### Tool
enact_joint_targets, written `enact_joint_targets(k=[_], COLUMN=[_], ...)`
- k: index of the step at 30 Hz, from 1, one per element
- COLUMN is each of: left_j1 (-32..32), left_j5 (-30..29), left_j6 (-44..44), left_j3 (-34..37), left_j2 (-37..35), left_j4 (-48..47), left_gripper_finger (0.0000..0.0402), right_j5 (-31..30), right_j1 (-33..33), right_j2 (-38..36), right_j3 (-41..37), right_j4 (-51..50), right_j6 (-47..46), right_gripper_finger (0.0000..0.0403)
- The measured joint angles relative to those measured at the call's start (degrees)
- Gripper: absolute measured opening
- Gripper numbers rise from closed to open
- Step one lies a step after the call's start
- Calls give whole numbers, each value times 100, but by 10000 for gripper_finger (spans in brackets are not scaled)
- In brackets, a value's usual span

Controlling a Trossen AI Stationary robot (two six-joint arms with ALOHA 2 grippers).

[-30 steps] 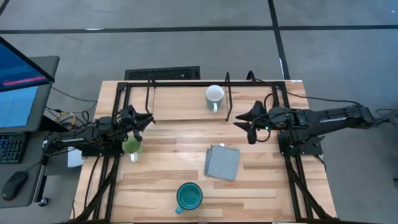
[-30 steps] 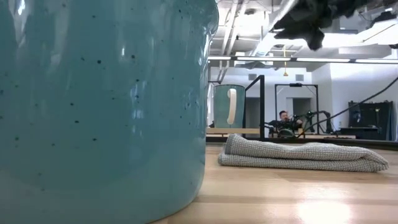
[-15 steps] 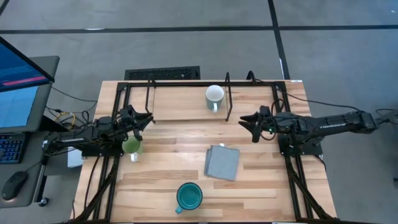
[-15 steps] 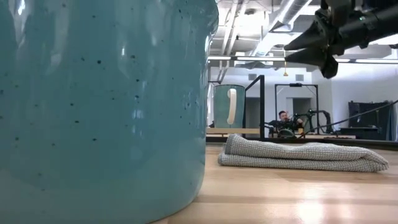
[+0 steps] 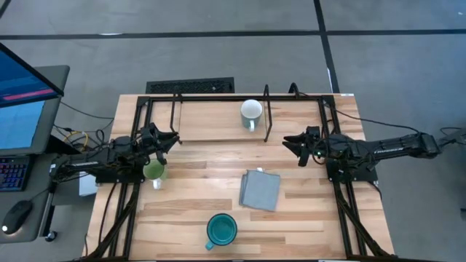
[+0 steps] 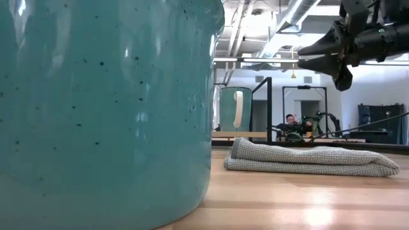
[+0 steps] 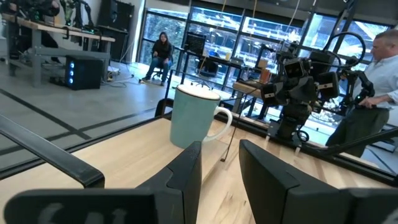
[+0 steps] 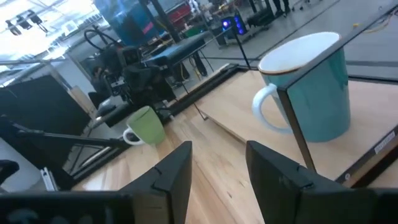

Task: Stack small to large cups/mugs on shelf
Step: Put the green mug on the shelf

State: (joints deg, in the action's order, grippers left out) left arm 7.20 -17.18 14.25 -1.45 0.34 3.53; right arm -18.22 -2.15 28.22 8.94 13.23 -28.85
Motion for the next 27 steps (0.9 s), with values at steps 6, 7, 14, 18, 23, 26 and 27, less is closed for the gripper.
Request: enact_joint_targets(k=[6,7,14,18,23,26,27], left_j1=[0,1,0,2,2,1,0], left_j5=[1,1,1,2,4,-13,-55], left_j6=[1,1,4,6,-95,-291,-300], left_j3=[0,0,0,0,0,0,0], left_j2=[0,0,0,0,-2,-2,-2], left_j4=[-1,0,0,95,603,953,1080], left_gripper_finger=[98,98,98,98,98,98,98], right_j5=[-9,-14,-295,-320,-307,-304,-304], right_j1=[0,0,4,4,4,4,4], right_j2=[-58,-58,-56,-56,-49,-49,-49], right_j3=[-10,-10,-10,-10,-10,-10,-10], right_j4=[-127,-159,-295,-366,-563,-555,-555], right_j6=[-14,-15,-94,-85,-112,-115,-114], right_gripper_finger=[173,173,173,173,173,173,173])
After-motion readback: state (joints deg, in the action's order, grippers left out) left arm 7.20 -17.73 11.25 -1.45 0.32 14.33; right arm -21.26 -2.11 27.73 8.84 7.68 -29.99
